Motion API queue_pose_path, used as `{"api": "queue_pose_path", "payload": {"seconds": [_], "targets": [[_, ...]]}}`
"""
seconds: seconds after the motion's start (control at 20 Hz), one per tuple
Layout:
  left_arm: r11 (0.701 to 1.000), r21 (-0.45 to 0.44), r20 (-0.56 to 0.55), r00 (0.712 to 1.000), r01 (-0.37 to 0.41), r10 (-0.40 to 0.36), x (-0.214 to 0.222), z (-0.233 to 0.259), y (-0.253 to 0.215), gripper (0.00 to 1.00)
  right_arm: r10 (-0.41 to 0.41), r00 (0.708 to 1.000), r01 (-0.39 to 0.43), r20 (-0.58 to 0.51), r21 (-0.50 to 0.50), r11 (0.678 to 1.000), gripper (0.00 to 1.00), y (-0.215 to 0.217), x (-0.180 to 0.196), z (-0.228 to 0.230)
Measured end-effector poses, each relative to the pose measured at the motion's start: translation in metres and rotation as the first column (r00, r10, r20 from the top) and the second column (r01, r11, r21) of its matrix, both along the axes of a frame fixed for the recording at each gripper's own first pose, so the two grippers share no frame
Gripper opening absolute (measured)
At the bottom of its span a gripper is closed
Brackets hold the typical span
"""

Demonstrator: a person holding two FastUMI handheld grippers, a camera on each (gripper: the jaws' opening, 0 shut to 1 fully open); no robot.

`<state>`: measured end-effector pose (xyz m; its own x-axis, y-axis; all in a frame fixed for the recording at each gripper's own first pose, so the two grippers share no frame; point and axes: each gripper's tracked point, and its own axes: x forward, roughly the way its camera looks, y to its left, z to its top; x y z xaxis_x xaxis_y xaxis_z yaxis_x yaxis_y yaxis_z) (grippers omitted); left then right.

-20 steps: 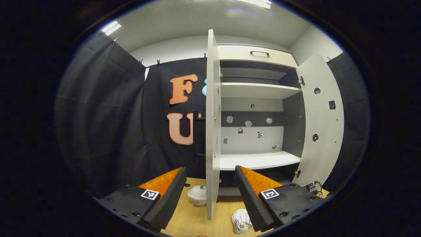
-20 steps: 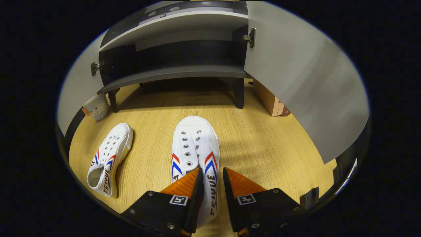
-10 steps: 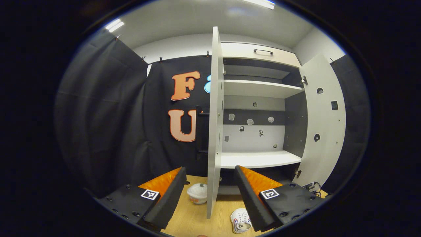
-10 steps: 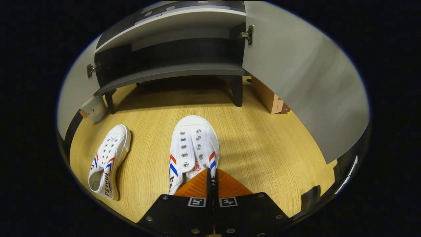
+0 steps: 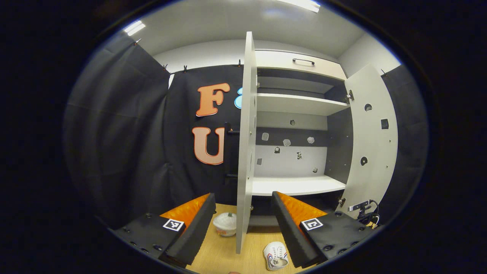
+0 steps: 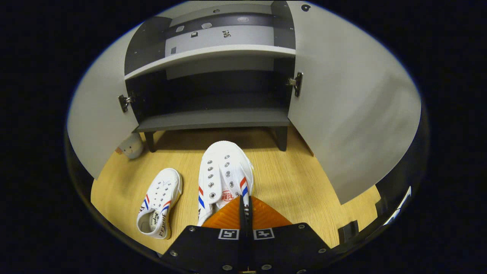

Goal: Grab one shoe with the right hand and put it into the shoe cabinet, grab the other shoe with the left hand and put it into the shoe cabinet; then close the right door with the right hand and the left door with the left hand.

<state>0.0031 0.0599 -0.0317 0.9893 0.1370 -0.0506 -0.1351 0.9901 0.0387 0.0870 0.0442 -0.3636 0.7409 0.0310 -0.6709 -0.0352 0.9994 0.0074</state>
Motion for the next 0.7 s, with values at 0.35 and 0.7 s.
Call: {"api": "queue_pose_path", "payload": {"seconds": [0.35,0.7], "targets": [[1.0,0.006,0.01,1.0,0.001,-0.001,-0.001,-0.002,0.002,0.96,0.028,0.992,-0.039,0.126,0.084,0.996,0.0,0.028,0.027,0.131],[1.0,0.005,0.017,1.0,0.005,-0.005,-0.002,-0.002,0.003,0.98,0.025,0.969,-0.047,0.245,0.083,0.995,0.0,0.016,0.016,0.225]]}}
